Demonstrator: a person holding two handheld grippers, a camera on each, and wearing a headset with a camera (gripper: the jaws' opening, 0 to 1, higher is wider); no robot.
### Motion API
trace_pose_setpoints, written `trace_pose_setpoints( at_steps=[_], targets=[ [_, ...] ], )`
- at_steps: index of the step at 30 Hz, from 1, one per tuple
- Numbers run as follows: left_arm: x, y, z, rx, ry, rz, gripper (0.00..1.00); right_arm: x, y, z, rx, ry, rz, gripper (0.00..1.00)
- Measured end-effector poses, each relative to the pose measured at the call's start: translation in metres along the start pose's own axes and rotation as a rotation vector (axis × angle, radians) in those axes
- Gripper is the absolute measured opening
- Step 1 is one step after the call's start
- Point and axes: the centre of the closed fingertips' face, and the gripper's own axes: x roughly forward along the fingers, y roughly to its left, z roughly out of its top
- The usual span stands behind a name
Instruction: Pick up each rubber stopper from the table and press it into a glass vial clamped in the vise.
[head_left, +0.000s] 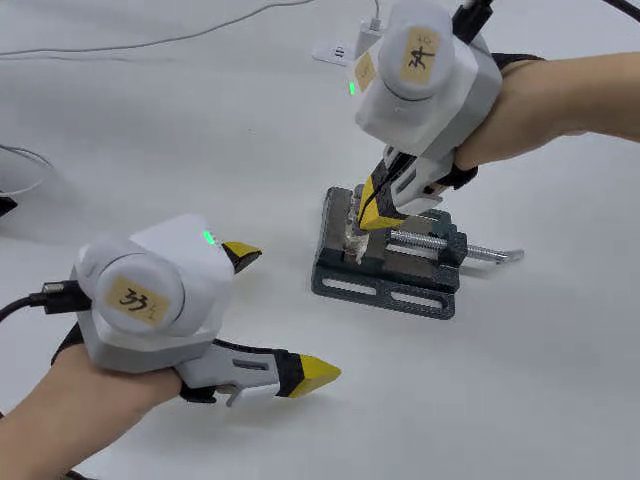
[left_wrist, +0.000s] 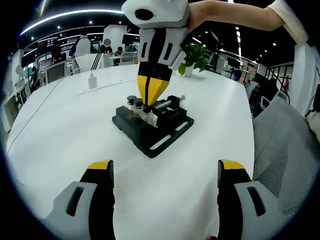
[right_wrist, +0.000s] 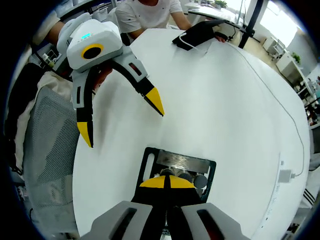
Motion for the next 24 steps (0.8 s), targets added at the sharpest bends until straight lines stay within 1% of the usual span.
trace_pose_setpoints(
  at_steps=[3, 4, 5, 7, 9, 10, 11, 13, 15, 16, 17, 19, 20, 21, 22, 23, 24],
  targets=[
    [0.001, 0.000, -0.001, 0.002, 0.003, -0.001, 0.84, 0.000, -0.001, 0.000, 0.009, 0.009, -0.002, 0.00],
    [0.001, 0.000, 0.000, 0.001, 0.001, 0.000, 0.84, 0.000, 0.000, 0.000, -0.007, 0.017, -0.001, 0.00],
    [0.001, 0.000, 0.000, -0.002, 0.000, -0.002, 0.84, 0.000, 0.000, 0.001, 0.006, 0.023, 0.001, 0.00],
    [0.001, 0.000, 0.000, 0.000, -0.001, -0.001, 0.84, 0.001, -0.001, 0.002, 0.005, 0.035, 0.004, 0.00],
    [0.002, 0.000, 0.001, -0.003, -0.004, -0.001, 0.84, 0.002, 0.000, 0.002, -0.006, 0.055, -0.002, 0.00],
    [0.002, 0.000, 0.001, -0.003, -0.006, -0.001, 0.84, 0.001, 0.001, 0.002, 0.010, 0.069, -0.009, 0.00],
    [0.002, 0.000, 0.002, -0.003, -0.009, 0.001, 0.84, 0.001, 0.002, 0.002, -0.009, 0.076, -0.005, 0.00],
    [0.003, 0.000, 0.002, -0.003, -0.009, -0.001, 0.84, 0.002, -0.002, 0.003, 0.023, 0.087, 0.004, 0.00],
    [0.002, 0.001, 0.004, 0.000, -0.014, 0.002, 0.84, 0.001, -0.002, 0.002, 0.008, 0.084, 0.005, 0.00],
    [0.002, 0.001, 0.005, -0.005, -0.019, 0.005, 0.84, 0.002, -0.004, 0.003, 0.038, 0.079, 0.008, 0.00],
    [0.002, 0.002, 0.005, -0.008, -0.018, 0.004, 0.84, 0.002, -0.005, 0.003, 0.034, 0.078, 0.009, 0.00],
    [0.002, 0.003, 0.005, -0.005, -0.018, 0.007, 0.83, 0.003, -0.001, 0.002, 0.052, 0.070, 0.009, 0.00],
    [0.002, 0.003, 0.006, -0.006, -0.020, 0.008, 0.83, 0.003, -0.001, 0.002, 0.045, 0.070, 0.007, 0.00],
    [0.002, 0.003, 0.007, -0.007, -0.021, 0.007, 0.83, 0.003, -0.001, 0.002, 0.052, 0.073, 0.003, 0.00],
    [0.002, 0.003, 0.008, -0.005, -0.022, 0.006, 0.83, 0.004, -0.002, 0.002, 0.023, 0.087, -0.001, 0.00],
    [0.002, 0.003, 0.008, -0.001, -0.020, 0.004, 0.83, 0.004, -0.002, 0.002, 0.045, 0.086, -0.001, 0.00],
    [0.002, 0.003, 0.010, 0.004, -0.020, 0.004, 0.83, 0.003, -0.001, 0.002, 0.047, 0.088, 0.001, 0.00]
  ],
)
